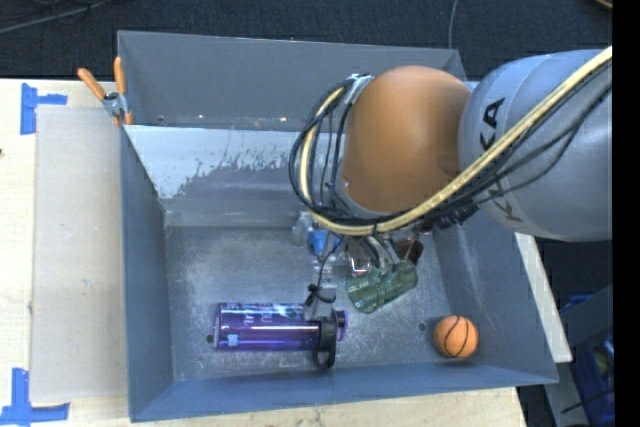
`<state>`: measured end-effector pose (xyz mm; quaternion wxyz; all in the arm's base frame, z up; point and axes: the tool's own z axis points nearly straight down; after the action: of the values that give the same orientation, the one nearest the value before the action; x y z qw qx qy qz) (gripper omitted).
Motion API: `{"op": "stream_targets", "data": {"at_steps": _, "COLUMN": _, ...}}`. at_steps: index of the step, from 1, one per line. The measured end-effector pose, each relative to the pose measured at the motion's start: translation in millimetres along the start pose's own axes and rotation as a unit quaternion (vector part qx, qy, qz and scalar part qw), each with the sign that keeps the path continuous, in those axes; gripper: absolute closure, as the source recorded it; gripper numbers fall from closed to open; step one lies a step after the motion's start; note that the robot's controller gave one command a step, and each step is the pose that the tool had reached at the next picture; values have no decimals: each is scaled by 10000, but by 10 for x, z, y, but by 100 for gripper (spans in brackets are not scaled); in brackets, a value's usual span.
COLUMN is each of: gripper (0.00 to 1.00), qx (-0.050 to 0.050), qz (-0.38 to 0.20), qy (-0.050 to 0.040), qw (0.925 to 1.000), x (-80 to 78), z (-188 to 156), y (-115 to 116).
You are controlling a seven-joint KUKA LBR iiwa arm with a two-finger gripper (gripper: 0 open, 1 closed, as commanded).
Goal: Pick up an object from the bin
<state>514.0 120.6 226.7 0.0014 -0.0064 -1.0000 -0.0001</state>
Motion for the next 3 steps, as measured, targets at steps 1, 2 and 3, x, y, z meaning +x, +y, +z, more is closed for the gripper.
{"op": "stream_targets", "data": {"at_steps": 1, "gripper": 0, "qx": 0, "qz": 0, "qy": 0, "qw": 10000, "x": 0, "z": 0, "y": 0}}
{"op": "stream_targets", "data": {"at_steps": 2, "gripper": 0, "qx": -5, "qz": -172, "qy": -25, "qw": 9998, "x": -465, "z": 706, "y": -36}}
{"op": "stream_targets", "data": {"at_steps": 3, "gripper": 0, "qx": -4, "qz": 384, "qy": -3, "qw": 9993, "x": -176, "z": 693, "y": 212}}
